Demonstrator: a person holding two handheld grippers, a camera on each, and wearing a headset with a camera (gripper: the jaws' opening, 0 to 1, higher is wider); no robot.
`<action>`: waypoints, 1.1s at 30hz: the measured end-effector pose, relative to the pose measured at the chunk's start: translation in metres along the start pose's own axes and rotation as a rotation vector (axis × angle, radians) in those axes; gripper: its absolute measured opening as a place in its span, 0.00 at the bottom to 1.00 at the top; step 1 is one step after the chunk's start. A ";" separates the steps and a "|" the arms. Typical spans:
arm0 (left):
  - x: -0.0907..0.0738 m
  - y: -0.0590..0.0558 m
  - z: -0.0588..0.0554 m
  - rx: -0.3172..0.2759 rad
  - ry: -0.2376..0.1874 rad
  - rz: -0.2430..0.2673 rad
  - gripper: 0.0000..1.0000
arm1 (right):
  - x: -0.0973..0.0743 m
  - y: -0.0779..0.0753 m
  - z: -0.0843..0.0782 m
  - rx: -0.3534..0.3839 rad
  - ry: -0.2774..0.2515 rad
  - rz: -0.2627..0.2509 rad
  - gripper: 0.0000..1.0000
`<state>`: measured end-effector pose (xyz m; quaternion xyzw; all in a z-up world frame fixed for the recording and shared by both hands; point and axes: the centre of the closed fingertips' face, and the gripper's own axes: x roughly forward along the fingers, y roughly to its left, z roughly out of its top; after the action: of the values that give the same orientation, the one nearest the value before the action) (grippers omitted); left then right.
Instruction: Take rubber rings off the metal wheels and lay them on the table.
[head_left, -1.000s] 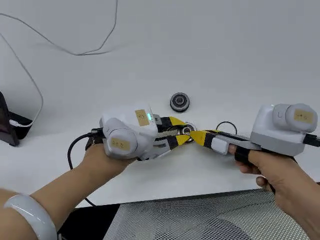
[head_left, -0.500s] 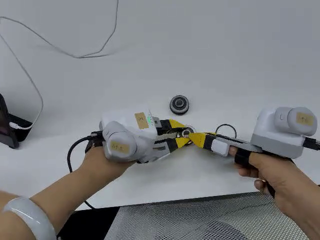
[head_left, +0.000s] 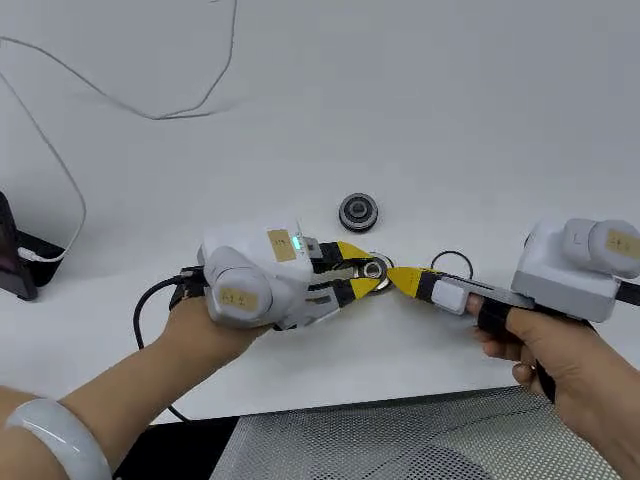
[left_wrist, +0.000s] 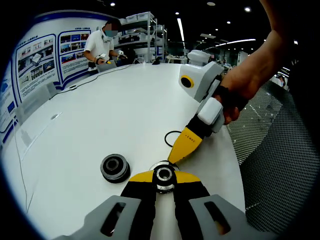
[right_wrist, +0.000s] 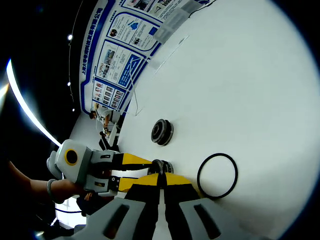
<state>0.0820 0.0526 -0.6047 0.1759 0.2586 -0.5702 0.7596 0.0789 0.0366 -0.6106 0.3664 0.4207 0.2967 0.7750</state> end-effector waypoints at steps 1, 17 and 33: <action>0.000 0.000 0.000 0.000 0.000 0.000 0.12 | 0.000 0.001 0.000 0.003 -0.002 0.002 0.04; 0.000 0.000 0.000 -0.006 -0.003 0.000 0.12 | 0.004 0.005 0.003 -0.041 -0.010 -0.006 0.01; -0.001 0.000 0.000 -0.007 -0.005 0.001 0.12 | 0.005 0.015 0.002 -0.043 0.004 0.016 0.01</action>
<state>0.0814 0.0531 -0.6047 0.1716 0.2586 -0.5695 0.7611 0.0803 0.0483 -0.5998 0.3524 0.4127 0.3126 0.7797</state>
